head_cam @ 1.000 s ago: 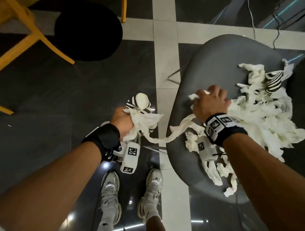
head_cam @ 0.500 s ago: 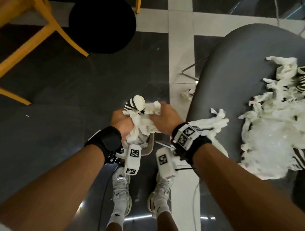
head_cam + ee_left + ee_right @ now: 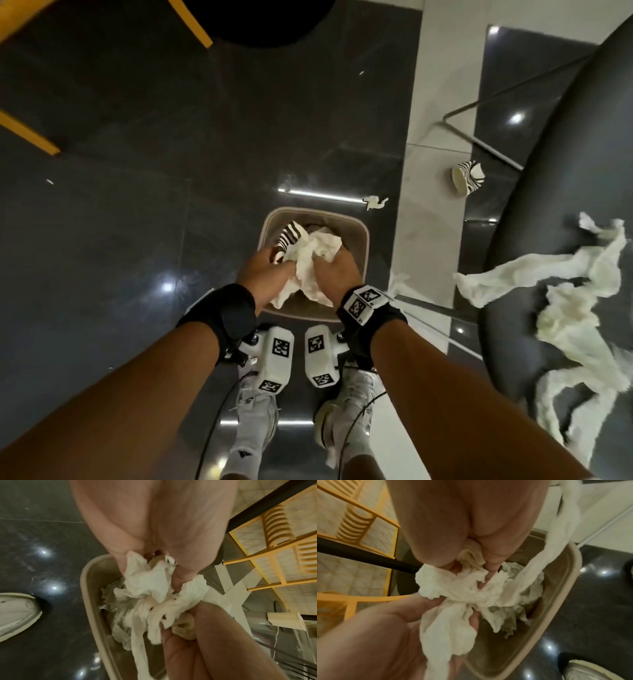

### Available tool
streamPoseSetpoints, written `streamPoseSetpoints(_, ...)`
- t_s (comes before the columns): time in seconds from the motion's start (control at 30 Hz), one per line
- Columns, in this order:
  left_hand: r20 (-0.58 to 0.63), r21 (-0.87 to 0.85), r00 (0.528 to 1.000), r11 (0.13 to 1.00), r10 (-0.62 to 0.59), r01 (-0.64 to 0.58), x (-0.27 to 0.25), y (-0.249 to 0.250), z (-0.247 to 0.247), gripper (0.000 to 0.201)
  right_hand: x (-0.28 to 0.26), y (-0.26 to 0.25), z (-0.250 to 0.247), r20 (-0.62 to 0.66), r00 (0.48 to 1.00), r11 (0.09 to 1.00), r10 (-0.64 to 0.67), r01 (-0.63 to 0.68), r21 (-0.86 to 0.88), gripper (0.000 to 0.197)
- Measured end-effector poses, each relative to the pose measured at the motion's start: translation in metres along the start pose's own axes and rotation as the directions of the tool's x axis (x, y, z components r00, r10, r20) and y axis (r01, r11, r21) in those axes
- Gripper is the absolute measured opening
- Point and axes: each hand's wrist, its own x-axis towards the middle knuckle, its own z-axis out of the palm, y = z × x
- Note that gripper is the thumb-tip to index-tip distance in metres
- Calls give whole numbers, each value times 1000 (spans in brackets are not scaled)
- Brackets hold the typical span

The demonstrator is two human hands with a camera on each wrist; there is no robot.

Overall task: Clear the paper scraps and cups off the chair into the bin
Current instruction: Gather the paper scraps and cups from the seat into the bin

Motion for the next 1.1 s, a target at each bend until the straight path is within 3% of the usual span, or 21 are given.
streamPoseSetpoints(0.1, 68, -61, 998, 998, -3, 7, 13, -7, 2, 33, 7, 10, -3, 13, 998, 994, 69, -70, 80, 38)
streamPoseSetpoints(0.23, 65, -110, 998, 994, -8, 15, 16, 5, 1, 68, 8, 4, -15, 70, 985, 986, 161, -163, 30, 52)
streamPoseSetpoints(0.3, 73, -78, 997, 997, 11, -6, 6, 22, -1, 58, 7, -6, -22, 112, 977, 984, 179, -179, -14, 50)
streamPoseSetpoints(0.37, 66, -47, 997, 998, 42, -39, -1, 37, -2, 43, 5, -18, -29, 141, 978, 987, 155, -158, 8, 34)
streamPoseSetpoints(0.47, 39, 7, 996, 997, 82, -82, 0, 55, -7, 32, 5, -29, -34, 105, 987, 992, 125, -122, -40, 24)
streamPoseSetpoints(0.6, 14, 65, 987, 985, 159, -160, -2, 80, -14, 20, 11, -41, -47, 111, 976, 981, 185, -191, 44, 12)
streamPoseSetpoints(0.7, 10, 106, 981, 976, 192, -192, -8, 101, -21, 18, 14, -58, -68, 55, 985, 986, 164, -165, 19, 16)
streamPoseSetpoints(0.83, -14, 194, 967, 949, 255, -247, -3, 132, -32, 13, 36, -90, -91, 70, 982, 984, 176, -176, -4, 26)
streamPoseSetpoints(0.97, -80, 268, 956, 930, 283, -253, 11, 155, -44, 15, 69, -112, -99, 63, 986, 985, 157, -152, -79, 16)
streamPoseSetpoints(1.1, -93, 286, 937, 910, 336, -298, 25, 181, -46, 17, 109, -121, -109, 37, 987, 966, 159, -148, -210, 34)
